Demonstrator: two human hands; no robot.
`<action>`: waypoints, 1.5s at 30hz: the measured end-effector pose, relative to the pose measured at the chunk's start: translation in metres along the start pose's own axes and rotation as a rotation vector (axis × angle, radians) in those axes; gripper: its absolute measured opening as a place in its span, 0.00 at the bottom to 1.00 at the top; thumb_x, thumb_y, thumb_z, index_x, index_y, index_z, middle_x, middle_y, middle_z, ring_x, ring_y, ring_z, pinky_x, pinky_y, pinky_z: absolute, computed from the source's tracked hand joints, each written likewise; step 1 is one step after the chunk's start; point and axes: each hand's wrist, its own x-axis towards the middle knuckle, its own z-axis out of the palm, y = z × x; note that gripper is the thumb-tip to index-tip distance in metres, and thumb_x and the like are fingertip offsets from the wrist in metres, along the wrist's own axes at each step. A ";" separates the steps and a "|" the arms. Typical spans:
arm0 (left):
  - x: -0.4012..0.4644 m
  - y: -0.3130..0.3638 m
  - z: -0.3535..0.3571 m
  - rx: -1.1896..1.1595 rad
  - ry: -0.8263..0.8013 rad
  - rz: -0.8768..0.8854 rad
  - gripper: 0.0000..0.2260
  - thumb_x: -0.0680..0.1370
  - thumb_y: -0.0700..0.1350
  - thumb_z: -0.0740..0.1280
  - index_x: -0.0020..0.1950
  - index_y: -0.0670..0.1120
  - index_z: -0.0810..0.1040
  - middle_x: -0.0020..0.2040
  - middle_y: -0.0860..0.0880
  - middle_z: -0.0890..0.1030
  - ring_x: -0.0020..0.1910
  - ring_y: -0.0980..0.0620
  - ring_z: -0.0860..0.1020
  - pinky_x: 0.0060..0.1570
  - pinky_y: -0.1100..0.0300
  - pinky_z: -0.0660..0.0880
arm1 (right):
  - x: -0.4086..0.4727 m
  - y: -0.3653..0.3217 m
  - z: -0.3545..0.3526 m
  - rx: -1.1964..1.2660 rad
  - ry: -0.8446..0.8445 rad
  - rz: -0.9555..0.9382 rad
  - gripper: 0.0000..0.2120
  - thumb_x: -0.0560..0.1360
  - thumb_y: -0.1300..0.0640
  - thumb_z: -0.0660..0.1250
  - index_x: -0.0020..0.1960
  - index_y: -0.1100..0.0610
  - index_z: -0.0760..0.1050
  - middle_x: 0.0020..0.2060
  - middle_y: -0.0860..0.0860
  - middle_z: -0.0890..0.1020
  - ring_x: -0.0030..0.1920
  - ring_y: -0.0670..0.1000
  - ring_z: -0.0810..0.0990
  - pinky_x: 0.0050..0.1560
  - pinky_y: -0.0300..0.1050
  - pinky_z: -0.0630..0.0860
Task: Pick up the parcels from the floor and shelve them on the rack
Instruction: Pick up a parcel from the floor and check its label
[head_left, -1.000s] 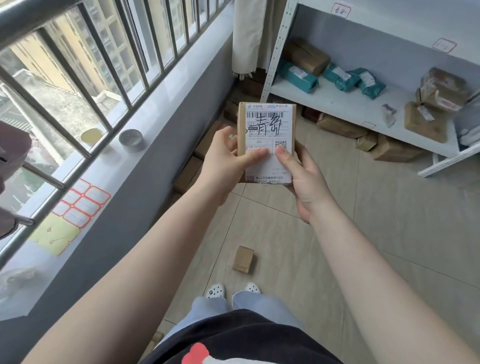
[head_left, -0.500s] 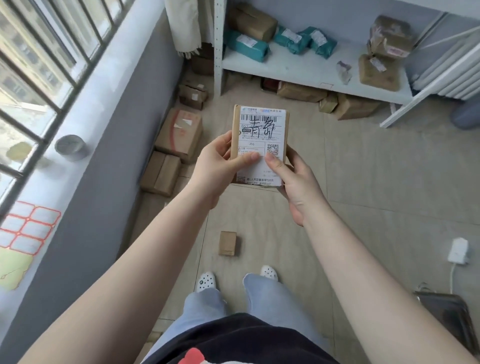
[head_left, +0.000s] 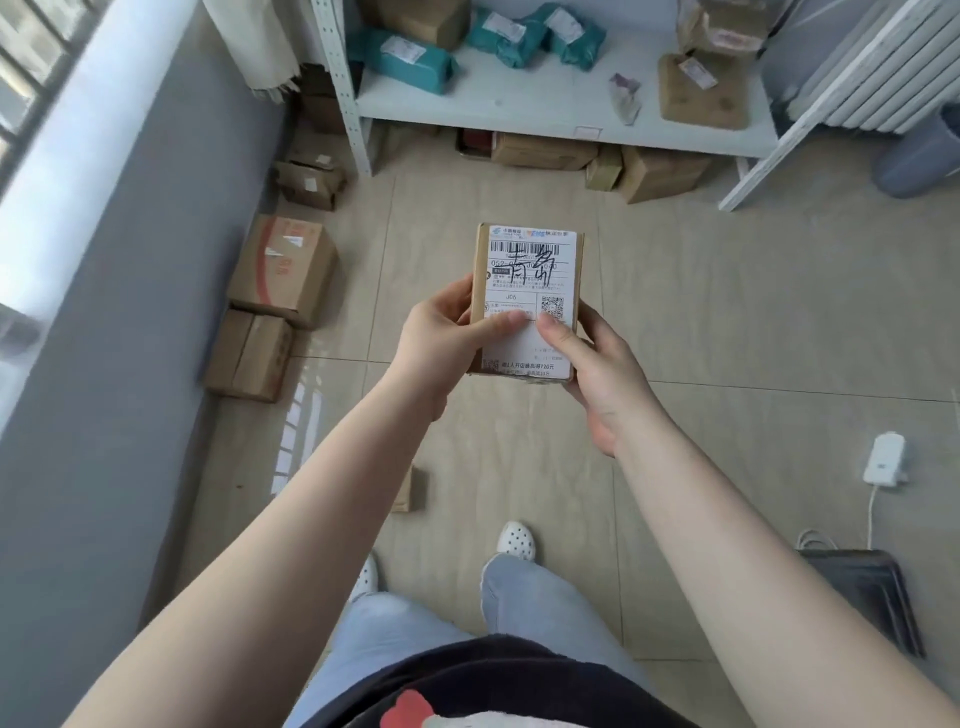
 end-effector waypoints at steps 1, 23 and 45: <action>0.005 0.000 0.014 -0.004 0.004 -0.007 0.18 0.74 0.38 0.74 0.64 0.44 0.80 0.48 0.54 0.88 0.45 0.57 0.86 0.39 0.65 0.80 | 0.004 -0.003 -0.013 -0.006 -0.001 0.004 0.23 0.74 0.50 0.71 0.68 0.47 0.74 0.49 0.43 0.87 0.50 0.43 0.85 0.55 0.40 0.76; 0.206 0.089 0.071 0.036 0.053 0.031 0.18 0.73 0.38 0.75 0.62 0.42 0.81 0.50 0.52 0.87 0.44 0.58 0.85 0.42 0.66 0.80 | 0.199 -0.117 -0.074 -0.028 -0.034 -0.030 0.24 0.73 0.51 0.72 0.68 0.47 0.74 0.46 0.44 0.87 0.43 0.41 0.86 0.40 0.31 0.77; 0.473 0.241 0.071 0.021 0.140 0.076 0.18 0.73 0.40 0.75 0.62 0.45 0.82 0.53 0.51 0.87 0.47 0.55 0.86 0.43 0.64 0.81 | 0.477 -0.278 -0.062 -0.068 -0.105 -0.099 0.25 0.71 0.49 0.74 0.67 0.46 0.75 0.52 0.46 0.87 0.52 0.46 0.85 0.63 0.49 0.77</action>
